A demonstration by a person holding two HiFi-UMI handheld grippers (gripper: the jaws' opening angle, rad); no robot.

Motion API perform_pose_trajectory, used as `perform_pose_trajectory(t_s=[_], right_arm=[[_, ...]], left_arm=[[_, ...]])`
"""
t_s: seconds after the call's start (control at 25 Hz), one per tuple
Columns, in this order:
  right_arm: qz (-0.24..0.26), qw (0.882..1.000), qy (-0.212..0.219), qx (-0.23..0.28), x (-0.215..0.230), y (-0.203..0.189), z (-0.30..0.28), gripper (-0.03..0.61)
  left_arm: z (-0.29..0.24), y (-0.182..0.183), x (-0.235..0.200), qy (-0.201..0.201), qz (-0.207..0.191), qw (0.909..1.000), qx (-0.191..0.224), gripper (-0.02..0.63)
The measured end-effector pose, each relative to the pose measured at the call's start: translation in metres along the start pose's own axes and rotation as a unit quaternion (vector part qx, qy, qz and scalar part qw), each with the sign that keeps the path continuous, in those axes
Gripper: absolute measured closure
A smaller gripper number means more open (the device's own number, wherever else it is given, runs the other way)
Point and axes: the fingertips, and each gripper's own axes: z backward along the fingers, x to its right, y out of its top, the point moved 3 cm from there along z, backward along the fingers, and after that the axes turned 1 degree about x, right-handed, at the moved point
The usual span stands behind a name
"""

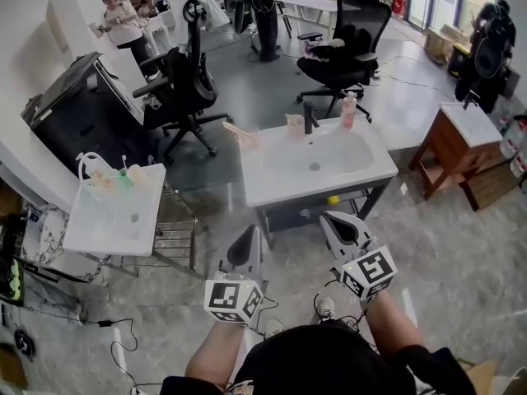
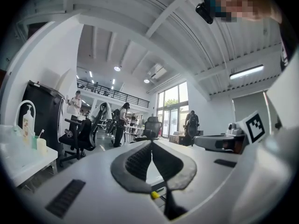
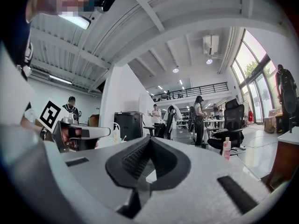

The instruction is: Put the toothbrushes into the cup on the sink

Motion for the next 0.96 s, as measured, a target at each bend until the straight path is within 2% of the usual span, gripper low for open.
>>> perform_pose_trajectory(t_s=[0.36, 0.96], right_arm=[[-0.004, 1.000, -0.006, 0.001, -0.008, -0.005, 0.000, 0.572], [-0.007, 1.000, -0.004, 0.002, 0.004, -0.003, -0.006, 0.572]], left_arm=[[0.008, 0.003, -0.003, -0.001, 0.000, 1.0000, -0.003, 0.606], [-0.001, -0.002, -0.006, 0.004, -0.001, 1.0000, -0.003, 0.606]])
